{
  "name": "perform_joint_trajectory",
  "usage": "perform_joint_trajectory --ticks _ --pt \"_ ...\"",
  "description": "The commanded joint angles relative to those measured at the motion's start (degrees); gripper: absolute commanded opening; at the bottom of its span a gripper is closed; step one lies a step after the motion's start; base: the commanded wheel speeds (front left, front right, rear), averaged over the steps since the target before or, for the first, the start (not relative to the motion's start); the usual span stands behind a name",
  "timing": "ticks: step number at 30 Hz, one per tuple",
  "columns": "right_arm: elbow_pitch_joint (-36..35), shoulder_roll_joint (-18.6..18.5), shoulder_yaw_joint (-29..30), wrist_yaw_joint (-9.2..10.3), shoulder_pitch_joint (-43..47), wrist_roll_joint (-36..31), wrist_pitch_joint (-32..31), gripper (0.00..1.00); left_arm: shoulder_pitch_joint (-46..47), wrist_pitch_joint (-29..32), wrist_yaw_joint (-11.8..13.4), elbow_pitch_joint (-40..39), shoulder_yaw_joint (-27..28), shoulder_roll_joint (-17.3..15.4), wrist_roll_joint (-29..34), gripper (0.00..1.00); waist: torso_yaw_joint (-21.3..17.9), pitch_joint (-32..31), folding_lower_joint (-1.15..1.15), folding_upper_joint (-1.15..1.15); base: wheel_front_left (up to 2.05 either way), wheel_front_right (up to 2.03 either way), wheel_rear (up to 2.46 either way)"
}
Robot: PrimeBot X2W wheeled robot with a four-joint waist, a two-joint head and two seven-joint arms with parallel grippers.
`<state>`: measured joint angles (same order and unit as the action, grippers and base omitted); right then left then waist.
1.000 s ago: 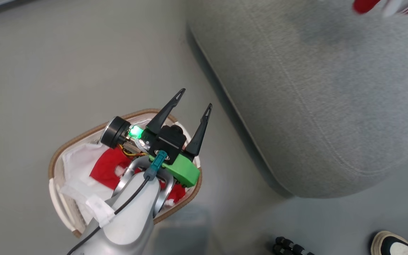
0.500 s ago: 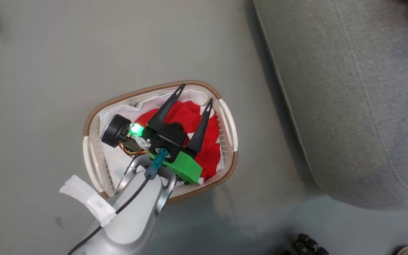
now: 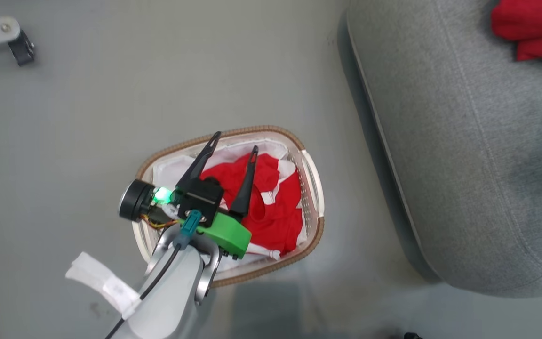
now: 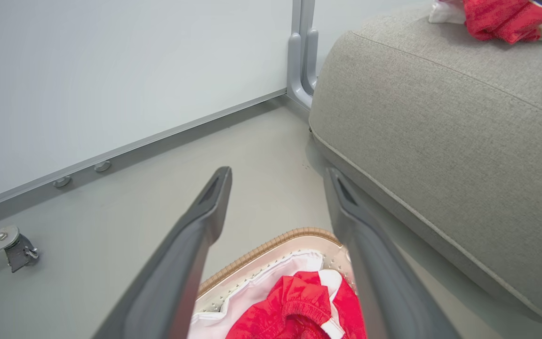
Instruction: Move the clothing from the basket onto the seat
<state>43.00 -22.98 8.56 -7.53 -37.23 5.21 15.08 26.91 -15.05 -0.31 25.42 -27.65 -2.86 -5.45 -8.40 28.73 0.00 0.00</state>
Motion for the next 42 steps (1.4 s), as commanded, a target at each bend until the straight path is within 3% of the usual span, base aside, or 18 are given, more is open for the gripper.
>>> perform_joint_trajectory --ticks 1,6,17,25,35,42 --pt "-1.2 0.7 0.0 0.08 2.2 0.5 0.1 1.0 -1.5 -0.2 0.4 -0.5 0.8 -0.1 0.1 1.0 0.1 -3.8 0.0 0.0 0.0 0.0 0.0" --pt "-6.7 3.8 -3.0 0.08 7.8 2.6 0.1 1.0 -5.6 -0.2 1.8 -1.6 4.4 -0.6 0.0 1.0 1.2 -7.5 0.0 0.0 0.0 0.0 0.0" --pt "-16.9 9.8 -11.4 0.08 11.3 6.4 0.1 1.0 -12.6 -0.2 3.6 -3.6 13.7 -1.2 0.3 1.0 4.6 -14.1 0.0 0.0 0.0 0.0 0.0" --pt "-19.3 14.1 -13.7 0.08 15.7 7.9 0.1 1.0 -18.5 -0.2 4.9 -5.7 20.9 -1.0 0.0 1.0 5.9 -18.4 0.0 0.0 0.0 0.0 0.0" --pt "-20.1 15.6 -13.7 0.08 23.7 7.0 0.1 1.0 -26.6 -0.2 4.0 -8.1 26.4 -0.4 0.3 1.0 6.2 -23.8 0.0 0.0 0.0 0.0 0.0" --pt "-18.8 15.0 -14.9 0.08 27.0 7.1 0.1 1.0 -29.8 -0.2 2.8 -8.0 26.9 -0.1 -0.7 1.0 6.4 -25.1 0.0 0.0 0.0 0.0 0.0"
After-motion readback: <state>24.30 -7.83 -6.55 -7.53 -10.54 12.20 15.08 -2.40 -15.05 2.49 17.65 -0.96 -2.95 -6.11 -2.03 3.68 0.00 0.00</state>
